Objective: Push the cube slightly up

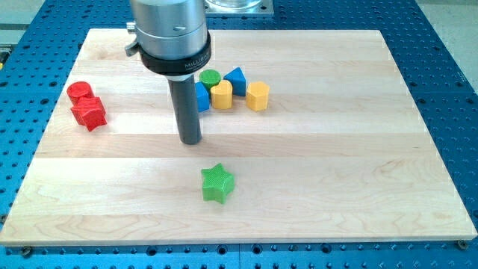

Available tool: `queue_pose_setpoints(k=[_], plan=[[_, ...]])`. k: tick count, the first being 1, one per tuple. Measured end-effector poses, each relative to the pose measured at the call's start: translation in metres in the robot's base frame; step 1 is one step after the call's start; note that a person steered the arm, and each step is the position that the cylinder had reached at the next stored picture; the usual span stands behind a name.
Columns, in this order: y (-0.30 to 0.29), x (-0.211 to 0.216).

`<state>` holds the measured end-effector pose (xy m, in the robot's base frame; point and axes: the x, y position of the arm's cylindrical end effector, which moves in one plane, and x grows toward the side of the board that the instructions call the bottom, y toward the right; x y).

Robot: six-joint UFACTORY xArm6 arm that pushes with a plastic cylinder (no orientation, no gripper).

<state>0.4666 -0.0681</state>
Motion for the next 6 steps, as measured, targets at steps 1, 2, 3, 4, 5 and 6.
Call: queue_pose_setpoints(k=[1,2,3,4,5,6], plan=[[0.006,-0.004],[0.006,-0.008],[0.005,-0.008],[0.007,-0.048],[0.0,-0.081],[-0.027,-0.08]])
